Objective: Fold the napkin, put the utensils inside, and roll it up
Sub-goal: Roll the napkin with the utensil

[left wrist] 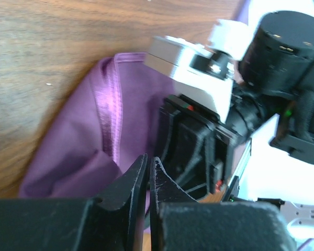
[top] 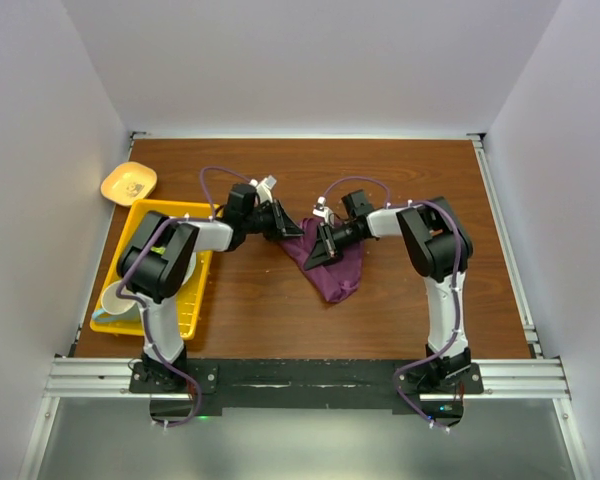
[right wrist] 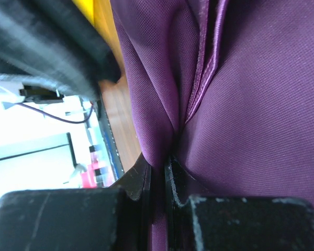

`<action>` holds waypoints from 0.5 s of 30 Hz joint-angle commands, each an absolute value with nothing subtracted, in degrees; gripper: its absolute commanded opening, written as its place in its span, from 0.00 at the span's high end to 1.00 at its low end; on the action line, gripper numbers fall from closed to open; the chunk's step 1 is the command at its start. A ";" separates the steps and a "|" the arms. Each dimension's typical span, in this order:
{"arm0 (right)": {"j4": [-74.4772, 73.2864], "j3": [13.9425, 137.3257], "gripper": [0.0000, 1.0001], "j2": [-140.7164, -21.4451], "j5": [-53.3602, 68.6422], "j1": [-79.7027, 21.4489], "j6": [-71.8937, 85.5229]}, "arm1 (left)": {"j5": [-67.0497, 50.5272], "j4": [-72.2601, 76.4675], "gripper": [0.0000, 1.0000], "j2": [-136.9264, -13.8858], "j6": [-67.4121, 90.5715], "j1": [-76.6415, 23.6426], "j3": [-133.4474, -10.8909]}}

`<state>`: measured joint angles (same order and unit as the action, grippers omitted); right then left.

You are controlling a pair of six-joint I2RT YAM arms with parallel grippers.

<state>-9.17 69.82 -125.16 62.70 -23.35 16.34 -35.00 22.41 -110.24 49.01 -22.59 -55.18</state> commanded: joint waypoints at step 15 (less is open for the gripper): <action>-27.50 71.80 0.55 -112.16 38.77 -26.81 4.49 | -29.09 15.12 0.94 -119.00 45.09 -23.55 -57.74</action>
<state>-18.11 69.45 -116.53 49.71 -26.02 9.56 -32.80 20.29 -116.36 49.32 -23.44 -57.06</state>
